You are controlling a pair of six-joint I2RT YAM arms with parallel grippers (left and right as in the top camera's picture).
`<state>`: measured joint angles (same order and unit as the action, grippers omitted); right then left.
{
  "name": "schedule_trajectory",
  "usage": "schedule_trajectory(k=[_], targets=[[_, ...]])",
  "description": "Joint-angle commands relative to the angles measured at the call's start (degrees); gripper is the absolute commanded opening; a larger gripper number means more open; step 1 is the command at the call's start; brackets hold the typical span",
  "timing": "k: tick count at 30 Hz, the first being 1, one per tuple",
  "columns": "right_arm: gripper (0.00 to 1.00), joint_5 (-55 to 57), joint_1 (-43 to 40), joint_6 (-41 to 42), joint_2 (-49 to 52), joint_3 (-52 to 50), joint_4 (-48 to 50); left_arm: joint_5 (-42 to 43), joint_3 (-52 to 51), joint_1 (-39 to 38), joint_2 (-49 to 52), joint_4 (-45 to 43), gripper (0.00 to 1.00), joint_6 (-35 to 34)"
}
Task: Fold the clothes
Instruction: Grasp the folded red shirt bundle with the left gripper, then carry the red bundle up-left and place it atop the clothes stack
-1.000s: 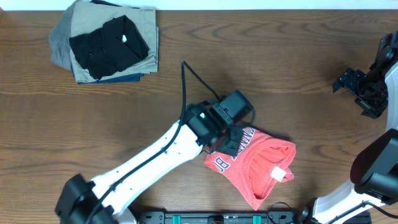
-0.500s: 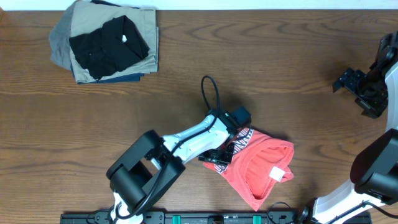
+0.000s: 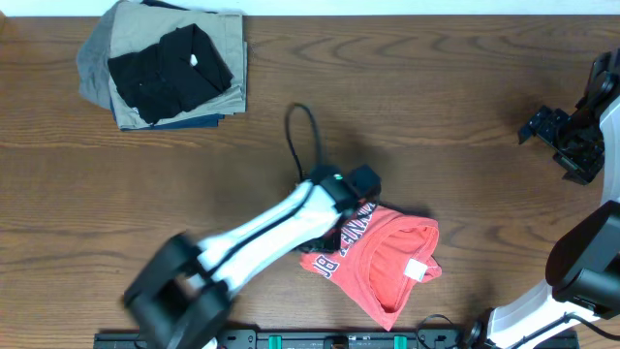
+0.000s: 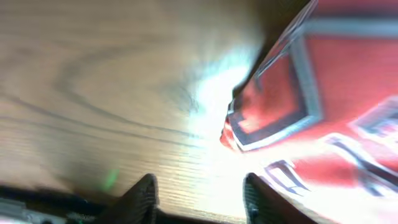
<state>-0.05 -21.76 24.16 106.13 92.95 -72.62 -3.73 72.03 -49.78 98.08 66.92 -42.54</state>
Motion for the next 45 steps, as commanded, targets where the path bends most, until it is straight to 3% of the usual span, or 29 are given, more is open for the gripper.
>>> schedule_trajectory(k=[1,2,7,8,12,18,22,27,35,39,45], targets=[[0.99,0.22,-0.35,0.87,0.26,0.63,-0.07,-4.76,1.64,1.79,-5.97,-1.40,0.59,-0.85],[0.99,0.22,-0.35,0.87,0.26,0.63,-0.07,-4.39,1.64,2.40,-7.04,-2.64,0.61,1.55],[0.99,0.22,-0.35,0.87,0.26,0.63,-0.07,1.03,1.18,5.99,-6.80,-7.85,0.96,13.27],[0.99,0.22,-0.35,0.87,0.26,0.63,-0.07,2.23,1.16,7.08,-6.14,-8.39,0.98,15.67],[0.99,0.22,-0.35,0.87,0.26,0.63,-0.07,7.41,1.11,13.16,-3.10,-9.03,0.98,21.75],[0.99,0.22,-0.35,0.87,0.26,0.63,-0.07,34.38,0.07,22.62,1.92,-10.67,0.98,43.04],[0.99,0.22,-0.35,0.90,0.26,0.63,-0.07,42.03,-1.27,24.63,5.42,-10.84,0.98,50.99],[0.99,0.22,-0.35,0.87,0.26,0.63,-0.07,45.11,-4.79,24.20,10.47,-14.95,0.98,51.36],[0.99,0.22,-0.35,0.87,0.26,0.63,-0.07,57.77,-10.93,23.93,19.56,-26.99,0.98,51.98],[0.99,0.22,-0.35,0.87,0.26,0.63,-0.07,59.01,-11.23,22.93,22.71,-27.61,0.98,51.93],[0.99,0.22,-0.35,0.87,0.26,0.63,-0.07,57.31,-11.04,21.66,22.91,-28.50,0.66,48.02]])
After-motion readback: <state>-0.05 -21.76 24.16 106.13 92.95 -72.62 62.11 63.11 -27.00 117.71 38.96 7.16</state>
